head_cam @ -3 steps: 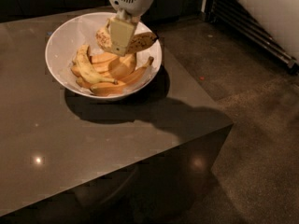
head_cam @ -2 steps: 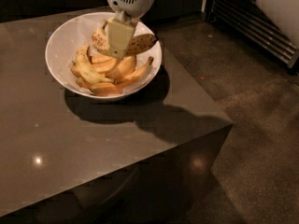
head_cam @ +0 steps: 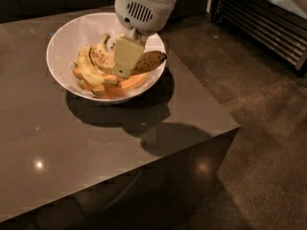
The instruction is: Pick banana from white bowl
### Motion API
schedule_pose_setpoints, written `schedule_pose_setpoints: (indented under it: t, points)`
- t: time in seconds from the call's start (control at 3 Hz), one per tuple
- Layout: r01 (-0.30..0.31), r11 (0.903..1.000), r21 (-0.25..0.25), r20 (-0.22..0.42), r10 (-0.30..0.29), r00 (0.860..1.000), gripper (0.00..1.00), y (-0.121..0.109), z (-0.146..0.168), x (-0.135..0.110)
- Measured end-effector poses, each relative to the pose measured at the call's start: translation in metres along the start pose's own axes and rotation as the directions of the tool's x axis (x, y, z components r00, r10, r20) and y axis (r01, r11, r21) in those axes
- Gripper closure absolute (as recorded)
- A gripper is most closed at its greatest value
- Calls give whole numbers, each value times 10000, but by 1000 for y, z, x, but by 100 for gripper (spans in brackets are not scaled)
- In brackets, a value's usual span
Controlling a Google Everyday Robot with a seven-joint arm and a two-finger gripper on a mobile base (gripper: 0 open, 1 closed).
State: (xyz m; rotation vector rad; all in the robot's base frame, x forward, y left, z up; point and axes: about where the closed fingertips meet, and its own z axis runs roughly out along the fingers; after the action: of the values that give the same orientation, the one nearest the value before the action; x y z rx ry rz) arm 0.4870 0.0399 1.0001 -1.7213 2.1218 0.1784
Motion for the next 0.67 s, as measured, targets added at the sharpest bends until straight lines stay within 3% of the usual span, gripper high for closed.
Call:
schedule_pose_setpoints:
  t: [0.33, 0.67]
  points:
    - [-98, 9998, -194, 162, 101, 9998, 100, 28, -11, 14]
    - [-859, 9962, -115, 487, 863, 9951, 100, 72, -31, 43]
